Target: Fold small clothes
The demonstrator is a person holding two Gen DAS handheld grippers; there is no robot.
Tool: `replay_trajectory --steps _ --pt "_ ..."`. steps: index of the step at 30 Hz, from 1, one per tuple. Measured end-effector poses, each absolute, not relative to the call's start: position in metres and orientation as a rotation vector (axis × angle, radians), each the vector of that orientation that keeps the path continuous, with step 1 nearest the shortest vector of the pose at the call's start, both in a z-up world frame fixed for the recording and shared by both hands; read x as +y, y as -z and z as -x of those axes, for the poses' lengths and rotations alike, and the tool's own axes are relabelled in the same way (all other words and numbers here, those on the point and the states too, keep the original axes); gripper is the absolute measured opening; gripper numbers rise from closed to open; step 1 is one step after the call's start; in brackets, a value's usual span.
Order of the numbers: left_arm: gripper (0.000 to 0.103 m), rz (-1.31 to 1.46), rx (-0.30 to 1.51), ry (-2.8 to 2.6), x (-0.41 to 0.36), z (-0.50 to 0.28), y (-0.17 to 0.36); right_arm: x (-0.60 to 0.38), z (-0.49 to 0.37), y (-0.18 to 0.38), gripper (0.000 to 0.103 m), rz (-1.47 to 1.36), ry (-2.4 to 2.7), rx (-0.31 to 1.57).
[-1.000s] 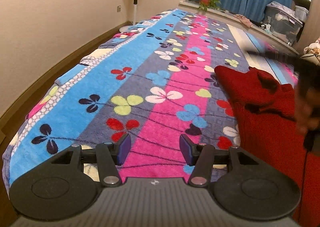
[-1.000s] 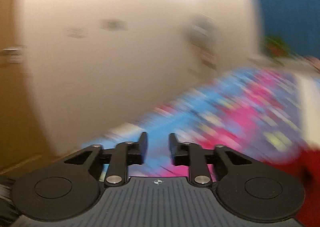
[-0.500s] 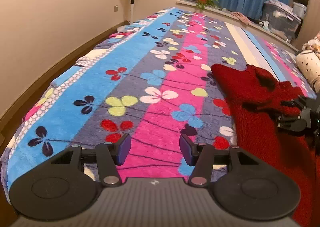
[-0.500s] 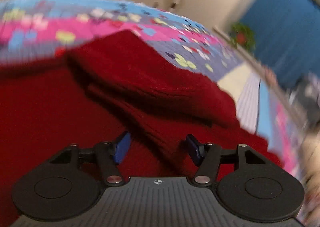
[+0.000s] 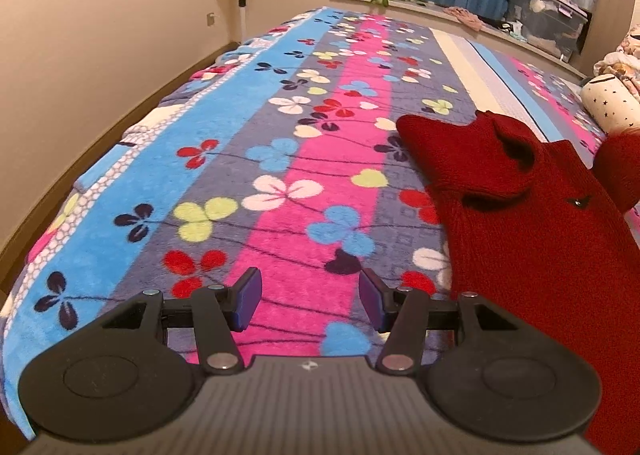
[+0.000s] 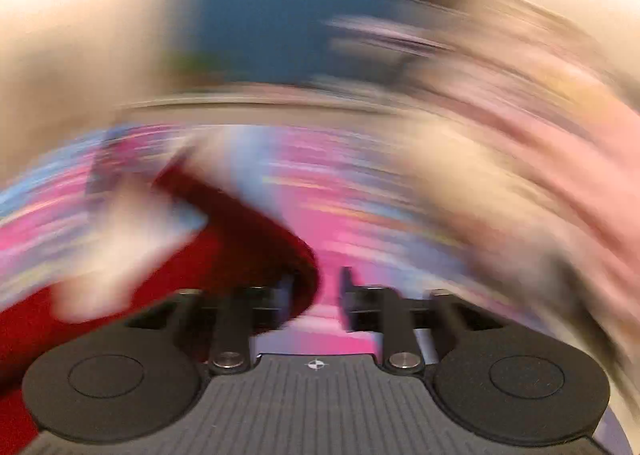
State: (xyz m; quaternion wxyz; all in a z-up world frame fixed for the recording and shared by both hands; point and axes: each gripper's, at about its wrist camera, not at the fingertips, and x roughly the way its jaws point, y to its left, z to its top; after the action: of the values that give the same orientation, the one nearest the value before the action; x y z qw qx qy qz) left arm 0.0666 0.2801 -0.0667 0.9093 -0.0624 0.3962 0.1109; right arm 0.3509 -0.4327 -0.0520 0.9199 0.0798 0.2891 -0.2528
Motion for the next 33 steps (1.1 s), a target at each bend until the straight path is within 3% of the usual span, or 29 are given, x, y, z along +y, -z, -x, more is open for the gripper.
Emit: replay_trajectory --steps 4,16,20,26,28,30,33 --pt "0.059 0.137 0.825 -0.178 0.263 -0.078 0.069 -0.498 -0.299 0.098 0.041 -0.38 0.668 0.668" --pt "0.059 0.102 0.757 -0.002 0.178 -0.141 0.063 -0.366 -0.202 0.091 0.046 -0.469 -0.024 0.797" --pt "0.042 0.172 0.765 0.034 0.15 -0.198 0.057 -0.334 -0.209 0.116 0.046 -0.318 -0.037 0.97" --pt "0.041 0.244 0.789 0.066 0.112 -0.287 0.064 -0.328 -0.228 0.144 0.045 -0.258 0.005 1.103" --pt "0.044 0.272 0.789 0.085 0.104 -0.313 0.068 -0.323 -0.23 0.142 0.045 -0.231 -0.001 1.104" --pt "0.061 0.325 0.802 0.1 0.096 -0.339 0.076 -0.318 -0.231 0.141 0.046 -0.211 -0.008 1.106" --pt "0.07 0.377 0.828 0.066 0.087 -0.377 0.096 -0.319 -0.236 0.144 0.046 -0.205 -0.014 1.11"
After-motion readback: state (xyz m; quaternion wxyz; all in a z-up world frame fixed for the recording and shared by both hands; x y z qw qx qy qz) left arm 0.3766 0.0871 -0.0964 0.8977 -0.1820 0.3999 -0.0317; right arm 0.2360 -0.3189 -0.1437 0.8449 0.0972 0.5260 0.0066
